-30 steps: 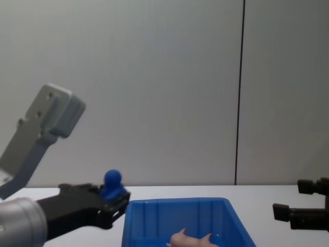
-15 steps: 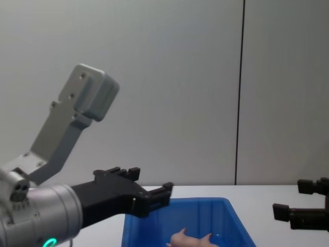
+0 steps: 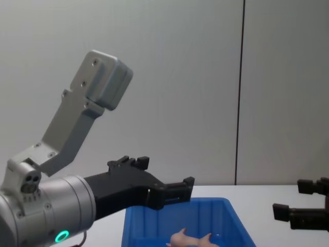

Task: Pick up the two dolls from the table and place them into the box.

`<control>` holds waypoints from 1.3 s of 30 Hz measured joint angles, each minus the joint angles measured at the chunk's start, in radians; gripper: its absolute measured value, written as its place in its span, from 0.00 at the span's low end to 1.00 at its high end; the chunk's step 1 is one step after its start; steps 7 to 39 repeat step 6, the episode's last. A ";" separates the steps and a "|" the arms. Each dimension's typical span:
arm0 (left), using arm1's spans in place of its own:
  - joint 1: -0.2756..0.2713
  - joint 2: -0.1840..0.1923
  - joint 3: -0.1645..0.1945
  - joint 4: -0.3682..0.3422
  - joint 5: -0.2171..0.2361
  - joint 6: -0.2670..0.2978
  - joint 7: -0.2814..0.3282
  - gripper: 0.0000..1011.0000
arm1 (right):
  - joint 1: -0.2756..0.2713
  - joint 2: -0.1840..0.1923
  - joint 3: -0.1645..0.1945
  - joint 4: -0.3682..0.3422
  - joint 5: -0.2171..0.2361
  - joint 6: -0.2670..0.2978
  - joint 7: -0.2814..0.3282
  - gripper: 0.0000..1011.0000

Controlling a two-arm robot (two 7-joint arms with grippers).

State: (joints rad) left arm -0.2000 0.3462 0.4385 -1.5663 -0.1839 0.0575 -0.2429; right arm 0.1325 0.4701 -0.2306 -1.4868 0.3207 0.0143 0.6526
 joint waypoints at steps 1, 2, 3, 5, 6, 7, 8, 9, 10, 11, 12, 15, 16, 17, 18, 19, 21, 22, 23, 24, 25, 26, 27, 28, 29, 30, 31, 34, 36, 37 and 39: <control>0.000 0.000 0.000 -0.002 0.000 -0.001 0.000 0.99 | 0.000 0.000 0.000 0.000 0.000 0.000 0.000 0.99; 0.001 0.001 -0.001 -0.005 0.000 -0.002 -0.001 0.99 | 0.000 0.000 0.000 0.000 0.000 0.000 0.000 0.99; 0.001 0.001 -0.001 -0.005 0.000 -0.002 -0.001 0.99 | 0.000 0.000 0.000 0.000 0.000 0.000 0.000 0.99; 0.002 0.002 -0.001 -0.009 0.001 -0.003 -0.002 0.99 | 0.000 0.000 0.000 0.000 0.000 0.000 0.000 0.99; 0.002 0.002 -0.001 -0.010 0.001 -0.004 -0.003 0.99 | 0.000 0.000 0.000 0.000 0.000 0.000 0.000 0.99; 0.002 0.002 -0.001 -0.010 0.001 -0.004 -0.003 0.99 | 0.000 0.000 0.000 0.000 0.000 0.000 0.000 0.99; 0.002 0.002 -0.001 -0.010 0.001 -0.004 -0.003 0.99 | 0.000 0.000 0.000 0.000 0.000 0.000 0.000 0.99; 0.002 0.002 -0.001 -0.010 0.001 -0.004 -0.003 0.99 | 0.000 0.000 0.000 0.000 0.000 0.000 0.000 0.99; 0.002 0.002 -0.001 -0.010 0.001 -0.004 -0.003 0.99 | 0.000 0.000 0.000 0.000 0.000 0.000 0.000 0.99; 0.002 0.002 -0.001 -0.010 0.001 -0.004 -0.003 0.99 | 0.000 0.000 0.000 0.000 0.000 0.000 0.000 0.99; 0.002 0.002 -0.001 -0.010 0.001 -0.004 -0.003 0.99 | 0.000 0.000 0.000 0.000 0.000 0.000 0.000 0.99; 0.002 0.002 -0.001 -0.010 0.001 -0.004 -0.003 0.99 | 0.000 0.000 0.000 0.000 0.000 0.000 0.000 0.99; 0.002 0.002 -0.001 -0.010 0.001 -0.004 -0.003 0.99 | 0.000 0.000 0.000 0.000 0.000 0.000 0.000 0.99; 0.002 0.002 -0.001 -0.010 0.001 -0.004 -0.003 0.99 | 0.000 0.000 0.000 0.000 0.000 0.000 0.000 0.99; 0.002 0.002 -0.001 -0.010 0.001 -0.004 -0.003 0.99 | 0.000 0.000 0.000 0.000 0.000 0.000 0.000 0.99; 0.002 0.002 -0.001 -0.010 0.001 -0.004 -0.003 0.99 | 0.000 0.000 0.000 0.000 0.000 0.000 0.000 0.99; 0.002 0.002 -0.001 -0.010 0.001 -0.004 -0.003 0.99 | 0.000 0.000 0.000 0.000 0.000 0.000 0.000 0.99; 0.002 0.002 -0.001 -0.010 0.001 -0.004 -0.003 0.99 | 0.000 0.000 0.000 0.000 0.000 0.000 0.000 0.99; 0.002 0.002 -0.001 -0.010 0.001 -0.004 -0.003 0.99 | 0.000 0.000 0.000 0.000 0.000 0.000 0.000 0.99; 0.002 0.002 -0.001 -0.010 0.001 -0.004 -0.003 0.99 | 0.000 0.000 0.000 0.000 0.000 0.000 0.000 0.99; 0.002 0.002 -0.001 -0.010 0.001 -0.004 -0.003 0.99 | 0.000 0.000 0.000 0.000 0.000 0.000 0.000 0.99; 0.002 0.002 -0.001 -0.010 0.001 -0.004 -0.003 0.99 | 0.000 0.000 0.000 0.000 0.000 0.000 0.000 0.99; 0.002 0.002 -0.001 -0.010 0.001 -0.004 -0.003 0.99 | 0.000 0.000 0.000 0.000 0.000 0.000 0.000 0.99; 0.002 0.002 -0.001 -0.010 0.001 -0.004 -0.003 0.99 | 0.000 0.000 0.000 0.000 0.000 0.000 0.000 0.99; 0.002 0.002 -0.001 -0.010 0.001 -0.004 -0.003 0.99 | 0.000 0.000 0.000 0.000 0.000 0.000 0.000 0.99; 0.002 0.002 -0.001 -0.010 0.001 -0.004 -0.003 0.99 | 0.000 0.000 0.000 0.000 0.000 0.000 0.000 0.99; 0.002 0.002 -0.001 -0.010 0.001 -0.004 -0.003 0.99 | 0.000 0.000 0.000 0.000 0.000 0.000 0.000 0.99; 0.002 0.002 -0.001 -0.010 0.001 -0.004 -0.003 0.99 | 0.000 0.000 0.000 0.000 0.000 0.000 0.000 0.99; 0.002 0.002 -0.001 -0.010 0.001 -0.004 -0.003 0.99 | 0.000 0.000 0.000 0.000 0.000 0.000 0.000 0.99; 0.002 0.002 -0.001 -0.010 0.001 -0.004 -0.003 0.99 | 0.000 0.000 0.000 0.000 0.000 0.000 0.000 0.99; 0.002 0.002 -0.001 -0.010 0.001 -0.004 -0.003 0.99 | 0.000 0.000 0.000 0.000 0.000 0.000 0.000 0.99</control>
